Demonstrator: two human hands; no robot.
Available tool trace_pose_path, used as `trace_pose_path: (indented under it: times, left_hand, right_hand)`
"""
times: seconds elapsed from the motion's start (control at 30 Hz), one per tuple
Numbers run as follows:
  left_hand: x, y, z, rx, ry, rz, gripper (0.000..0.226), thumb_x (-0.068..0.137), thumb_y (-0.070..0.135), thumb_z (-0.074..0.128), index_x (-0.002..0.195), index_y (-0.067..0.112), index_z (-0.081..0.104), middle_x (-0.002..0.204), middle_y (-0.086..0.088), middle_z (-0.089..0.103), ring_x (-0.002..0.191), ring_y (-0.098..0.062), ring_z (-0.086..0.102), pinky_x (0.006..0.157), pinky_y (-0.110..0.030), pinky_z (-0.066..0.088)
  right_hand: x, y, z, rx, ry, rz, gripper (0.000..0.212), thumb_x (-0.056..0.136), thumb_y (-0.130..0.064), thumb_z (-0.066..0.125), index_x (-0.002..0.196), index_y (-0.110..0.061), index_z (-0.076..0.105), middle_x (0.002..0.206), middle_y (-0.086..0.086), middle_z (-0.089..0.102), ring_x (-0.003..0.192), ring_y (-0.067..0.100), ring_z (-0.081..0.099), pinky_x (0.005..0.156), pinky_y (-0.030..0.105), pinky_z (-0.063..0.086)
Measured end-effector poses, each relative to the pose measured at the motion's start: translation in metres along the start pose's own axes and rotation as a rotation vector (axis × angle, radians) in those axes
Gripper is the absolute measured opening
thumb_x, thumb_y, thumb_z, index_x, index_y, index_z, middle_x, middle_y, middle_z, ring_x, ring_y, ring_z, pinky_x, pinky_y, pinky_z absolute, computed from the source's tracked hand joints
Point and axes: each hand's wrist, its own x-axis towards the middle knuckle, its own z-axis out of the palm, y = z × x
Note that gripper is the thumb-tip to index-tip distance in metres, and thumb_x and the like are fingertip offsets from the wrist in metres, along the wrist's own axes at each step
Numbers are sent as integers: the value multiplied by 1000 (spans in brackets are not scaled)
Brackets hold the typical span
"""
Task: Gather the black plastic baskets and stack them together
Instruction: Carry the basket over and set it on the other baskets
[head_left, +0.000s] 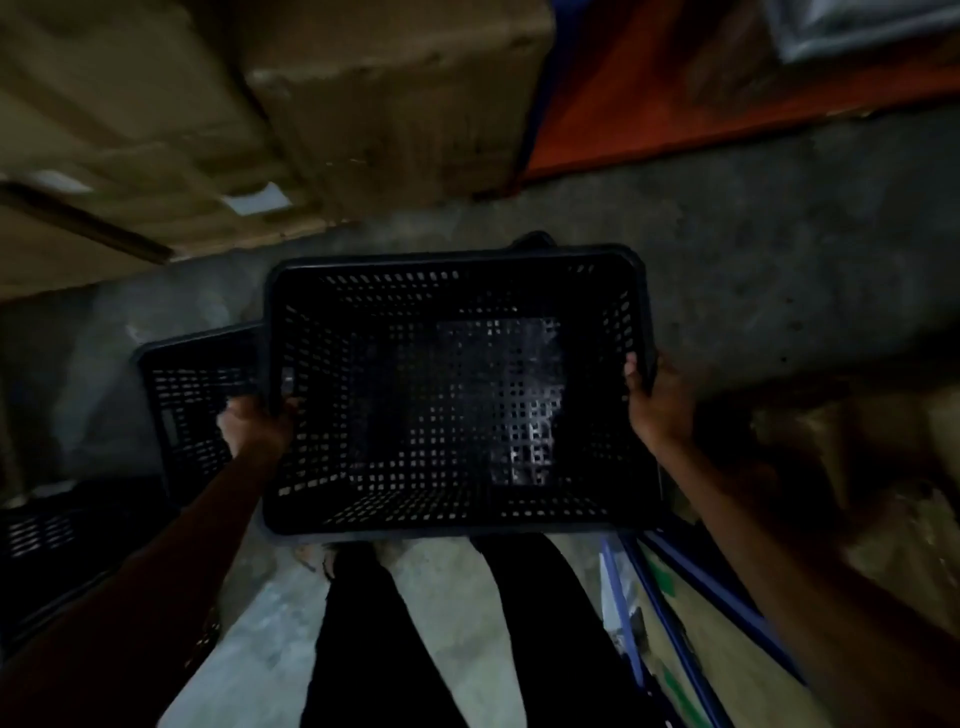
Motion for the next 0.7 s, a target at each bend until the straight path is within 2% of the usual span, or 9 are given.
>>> trace_pose_path:
  times: [0.1, 0.23, 0.33, 0.47, 0.7]
  left_hand:
    - [21, -46, -42, 15, 56, -18, 48, 84, 34, 68, 91, -13, 68, 93, -36, 68, 92, -48, 65, 80, -43, 50]
    - [59, -118, -80, 9, 102, -38, 55, 85, 39, 66, 89, -16, 65, 94, -39, 66, 94, -50, 63, 84, -47, 49]
    - [90, -167, -101, -22, 144, -65, 56, 84, 40, 67, 89, -16, 66, 94, -38, 66, 96, -49, 62, 85, -48, 47]
    - [127, -222, -118, -48, 191, -81, 54, 84, 37, 69, 76, -16, 62, 85, -39, 66, 86, -47, 64, 76, -48, 49]
    - [195, -279, -114, -108, 158, -70, 52, 81, 38, 72, 84, -13, 65, 92, -34, 67, 94, -45, 63, 84, -45, 50]
  right_hand:
    - [-38, -40, 31, -33, 25, -27, 42, 99, -40, 46, 122, -8, 60, 117, 23, 67, 108, 41, 63, 94, 43, 48]
    - [-80, -89, 94, -32, 31, -66, 34, 96, -36, 54, 117, -11, 64, 107, 24, 70, 95, 45, 66, 78, 42, 52]
    - [-97, -123, 149, -8, 2, -54, 37, 96, -38, 52, 122, -14, 64, 112, 21, 70, 101, 42, 66, 83, 41, 51]
    - [-113, -161, 215, 26, -51, -127, 35, 98, -37, 51, 120, -14, 64, 112, 17, 70, 102, 37, 66, 84, 40, 52]
    - [-128, -199, 294, -33, 61, -198, 41, 98, -38, 51, 122, -6, 61, 113, 25, 68, 103, 42, 64, 82, 39, 50]
